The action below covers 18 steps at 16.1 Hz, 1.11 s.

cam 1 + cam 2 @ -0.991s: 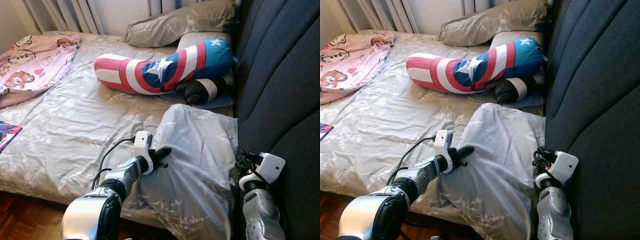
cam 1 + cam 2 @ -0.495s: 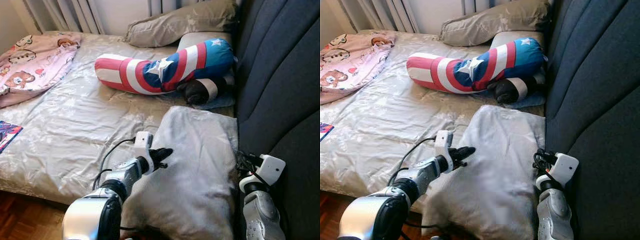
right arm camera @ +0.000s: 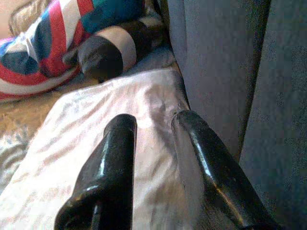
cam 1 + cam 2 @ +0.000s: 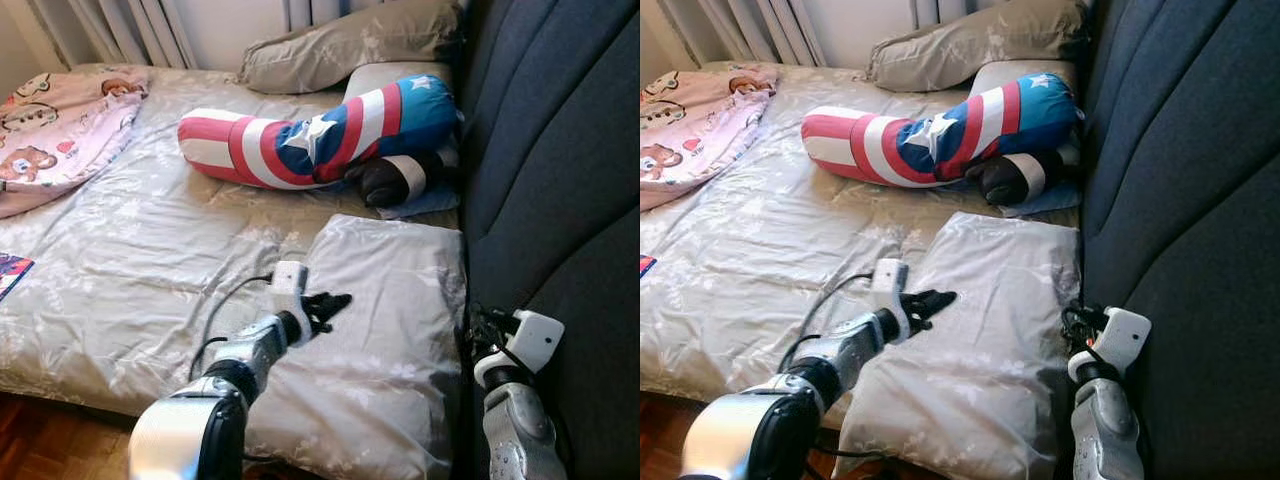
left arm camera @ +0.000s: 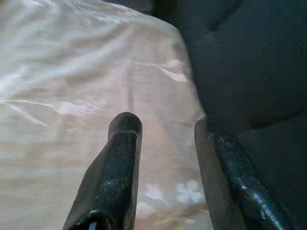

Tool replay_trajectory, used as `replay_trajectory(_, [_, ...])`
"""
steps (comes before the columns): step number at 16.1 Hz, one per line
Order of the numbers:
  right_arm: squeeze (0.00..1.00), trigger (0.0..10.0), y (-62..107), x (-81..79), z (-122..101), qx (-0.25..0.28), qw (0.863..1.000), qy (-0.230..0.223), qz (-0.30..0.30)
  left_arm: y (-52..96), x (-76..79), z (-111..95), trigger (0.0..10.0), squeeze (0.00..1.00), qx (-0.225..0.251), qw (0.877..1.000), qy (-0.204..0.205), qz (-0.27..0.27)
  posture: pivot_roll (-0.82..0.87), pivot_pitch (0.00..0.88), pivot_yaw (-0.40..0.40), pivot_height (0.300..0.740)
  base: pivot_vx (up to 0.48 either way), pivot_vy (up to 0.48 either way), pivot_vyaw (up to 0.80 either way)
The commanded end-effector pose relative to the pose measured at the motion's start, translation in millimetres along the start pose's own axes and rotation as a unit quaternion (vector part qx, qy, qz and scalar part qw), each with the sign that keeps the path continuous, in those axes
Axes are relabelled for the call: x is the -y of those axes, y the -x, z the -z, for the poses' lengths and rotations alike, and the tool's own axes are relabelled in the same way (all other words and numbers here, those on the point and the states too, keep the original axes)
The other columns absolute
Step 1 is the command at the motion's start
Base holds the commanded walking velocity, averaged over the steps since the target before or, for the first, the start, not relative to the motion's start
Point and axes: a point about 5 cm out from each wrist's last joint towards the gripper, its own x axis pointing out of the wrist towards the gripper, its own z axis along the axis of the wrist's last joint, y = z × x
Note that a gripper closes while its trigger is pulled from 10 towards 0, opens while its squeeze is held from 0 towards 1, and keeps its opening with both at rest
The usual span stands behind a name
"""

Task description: Clean up the room

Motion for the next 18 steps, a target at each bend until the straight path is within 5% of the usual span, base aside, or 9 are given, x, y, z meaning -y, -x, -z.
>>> replay_trajectory(1, [0.0, 10.0, 2.5, 4.2, 10, -0.021, 1.0, 0.008, 0.004, 8.6, -12.8, 9, 10.0, 0.0, 0.0, 0.999, -0.007, -0.042, -0.14, 0.147, 0.023, 0.74, 0.0, 0.0, 0.0])
replay_trajectory(4, [0.0, 10.0, 3.8, 15.6, 37, -0.086, 0.996, 0.035, 0.004, 47.7, -58.4, 39, 10.0, 0.0, -0.023, 0.978, -0.059, -0.198, -0.11, 0.113, 0.015, 0.74, 0.0, 0.0, 0.0])
replay_trajectory(7, [0.0, 10.0, 2.0, 16.2, 59, -0.164, 0.984, 0.073, -0.02, 85.7, -86.0, 73, 10.0, 0.0, -0.068, 0.952, -0.038, -0.296, -0.07, 0.066, -0.01, 0.74, 0.0, 0.0, 0.0])
replay_trajectory(12, [0.0, 10.0, 12.4, 14.2, 88, -0.248, 0.963, 0.107, -0.017, 102.5, -78.1, 119, 10.0, 0.0, -0.146, 0.939, -0.037, -0.308, -0.04, 0.011, -0.029, 0.74, 0.0, 0.0, 0.0])
replay_trajectory(18, [0.0, 10.0, 12.9, -4.5, 97, -0.268, 0.955, 0.12, -0.05, 102.6, -71.7, 130, 10.0, 0.0, -0.176, 0.934, -0.06, -0.304, -0.03, 0.0, -0.021, 0.74, 0.0, 0.0, 0.0])
